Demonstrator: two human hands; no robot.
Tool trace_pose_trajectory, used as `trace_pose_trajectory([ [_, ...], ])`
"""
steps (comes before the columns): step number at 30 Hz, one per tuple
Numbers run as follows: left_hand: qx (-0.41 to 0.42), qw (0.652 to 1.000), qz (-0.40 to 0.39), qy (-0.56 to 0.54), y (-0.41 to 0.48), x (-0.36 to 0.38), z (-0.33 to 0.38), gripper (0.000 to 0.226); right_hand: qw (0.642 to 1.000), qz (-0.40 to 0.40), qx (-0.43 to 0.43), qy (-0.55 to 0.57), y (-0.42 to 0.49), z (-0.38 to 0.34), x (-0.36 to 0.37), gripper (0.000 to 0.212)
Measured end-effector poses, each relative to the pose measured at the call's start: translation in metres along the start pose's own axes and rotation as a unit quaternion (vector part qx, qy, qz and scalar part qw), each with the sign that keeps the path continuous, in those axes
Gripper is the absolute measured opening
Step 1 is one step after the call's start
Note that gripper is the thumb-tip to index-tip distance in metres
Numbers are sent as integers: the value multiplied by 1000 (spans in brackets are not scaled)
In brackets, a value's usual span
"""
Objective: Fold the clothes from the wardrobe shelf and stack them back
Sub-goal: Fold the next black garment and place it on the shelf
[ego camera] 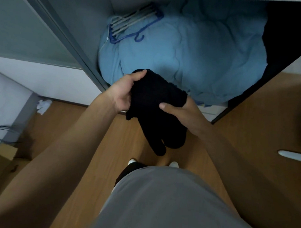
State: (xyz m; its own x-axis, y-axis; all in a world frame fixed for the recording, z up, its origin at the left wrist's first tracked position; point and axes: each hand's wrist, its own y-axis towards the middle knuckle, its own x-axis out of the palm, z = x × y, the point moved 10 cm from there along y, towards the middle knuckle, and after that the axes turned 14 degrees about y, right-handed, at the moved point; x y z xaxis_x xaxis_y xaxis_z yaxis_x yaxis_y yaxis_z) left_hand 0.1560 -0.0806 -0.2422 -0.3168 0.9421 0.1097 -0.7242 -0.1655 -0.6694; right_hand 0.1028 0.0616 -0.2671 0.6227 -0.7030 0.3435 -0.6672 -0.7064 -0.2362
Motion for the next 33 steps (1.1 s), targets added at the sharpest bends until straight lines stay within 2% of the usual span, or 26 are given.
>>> trace_pose_trajectory([
  [2, 52, 997, -34, -47, 2, -4, 8, 54, 999, 36, -20, 9, 0, -8, -5, 23],
  [4, 94, 986, -115, -76, 1, 1, 4, 76, 996, 55, 13, 62, -1, -5, -11, 21],
  [6, 94, 977, -189, -38, 0, 11, -25, 93, 990, 59, 58, 113, -4, 0, -13, 18],
  [7, 81, 976, -200, -10, 0, 15, -45, 97, 987, 62, 78, 127, -6, 1, -14, 17],
  [9, 63, 980, -187, 27, 3, 21, -77, 91, 982, 63, 114, 138, -9, 3, -17, 20],
  [12, 100, 990, -97, 26, 14, 21, -79, 59, 976, 75, 164, 120, -14, -1, -28, 25],
  [14, 107, 993, -47, 22, 15, 19, -71, 47, 970, 106, 180, 126, -15, -6, -50, 32],
  [17, 115, 993, -31, -4, 12, 24, -59, 42, 959, 147, 147, 192, -15, -12, -84, 48],
  [19, 108, 993, -29, -40, 10, 30, -52, 45, 948, 123, 124, 265, -18, -6, -82, 54],
  [20, 98, 993, -28, -58, 10, 33, -50, 47, 952, 96, 122, 262, -20, 3, -75, 55],
  [22, 73, 994, -26, -81, 12, 35, -48, 51, 980, 68, 119, 145, -24, 21, -62, 58],
  [24, 62, 995, -47, -63, 12, 35, -46, 49, 992, 91, 81, 30, -23, 23, -63, 56],
  [26, 57, 996, -61, -12, 11, 28, -47, 40, 989, 137, 59, -1, -20, 16, -76, 47],
  [27, 51, 997, -60, 6, 11, 22, -48, 38, 989, 135, 62, -12, -18, 11, -79, 43],
  [30, 46, 998, -28, 38, 15, 3, -46, 38, 988, 90, 78, -102, -13, -3, -83, 40],
  [33, 52, 998, 7, 46, 19, -5, -42, 27, 988, 64, 69, -123, -9, -20, -84, 34],
])
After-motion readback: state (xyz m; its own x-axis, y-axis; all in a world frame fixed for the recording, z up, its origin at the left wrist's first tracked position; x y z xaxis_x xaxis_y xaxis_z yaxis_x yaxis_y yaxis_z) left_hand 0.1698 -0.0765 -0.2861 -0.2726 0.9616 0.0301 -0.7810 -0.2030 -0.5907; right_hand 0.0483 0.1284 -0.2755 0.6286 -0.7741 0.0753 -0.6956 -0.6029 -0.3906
